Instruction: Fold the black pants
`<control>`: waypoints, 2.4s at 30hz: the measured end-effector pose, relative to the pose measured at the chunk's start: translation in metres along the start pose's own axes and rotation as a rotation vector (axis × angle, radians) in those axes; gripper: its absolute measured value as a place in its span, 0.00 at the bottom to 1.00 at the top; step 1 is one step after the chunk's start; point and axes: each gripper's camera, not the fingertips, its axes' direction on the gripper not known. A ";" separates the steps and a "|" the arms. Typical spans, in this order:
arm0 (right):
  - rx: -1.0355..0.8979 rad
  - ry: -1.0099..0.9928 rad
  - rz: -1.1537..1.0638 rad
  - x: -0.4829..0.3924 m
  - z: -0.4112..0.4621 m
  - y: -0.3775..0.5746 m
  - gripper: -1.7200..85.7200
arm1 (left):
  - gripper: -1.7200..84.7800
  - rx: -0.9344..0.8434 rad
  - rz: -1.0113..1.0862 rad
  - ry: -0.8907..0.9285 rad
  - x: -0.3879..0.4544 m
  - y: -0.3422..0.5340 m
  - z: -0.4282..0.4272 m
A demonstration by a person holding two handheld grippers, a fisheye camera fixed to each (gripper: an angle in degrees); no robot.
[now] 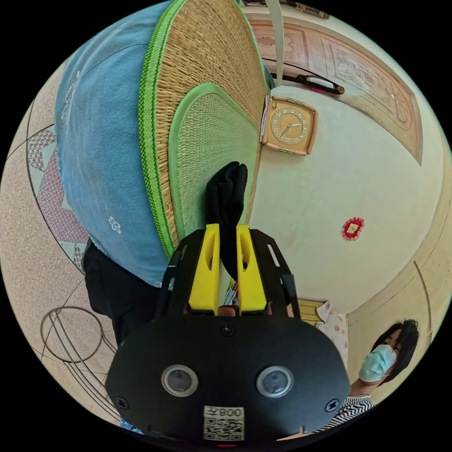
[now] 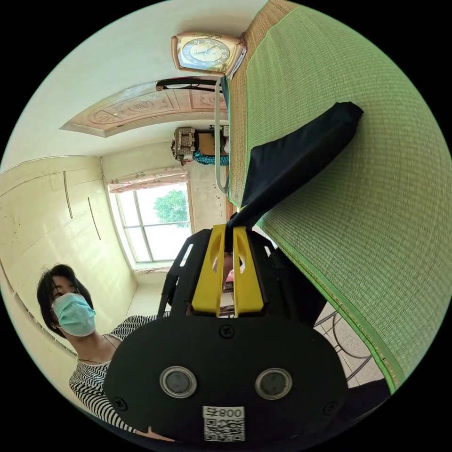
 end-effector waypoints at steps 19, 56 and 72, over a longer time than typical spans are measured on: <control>0.132 -0.108 -0.163 0.062 -0.095 0.163 0.04 | 0.06 -0.133 0.269 0.074 0.217 0.117 0.158; 1.135 0.270 0.143 0.398 -0.509 0.561 0.04 | 0.06 -1.359 0.728 -0.395 0.571 0.604 1.217; 1.100 0.257 0.173 0.486 -0.519 0.565 0.04 | 0.08 -1.416 0.854 -0.283 0.670 0.709 1.358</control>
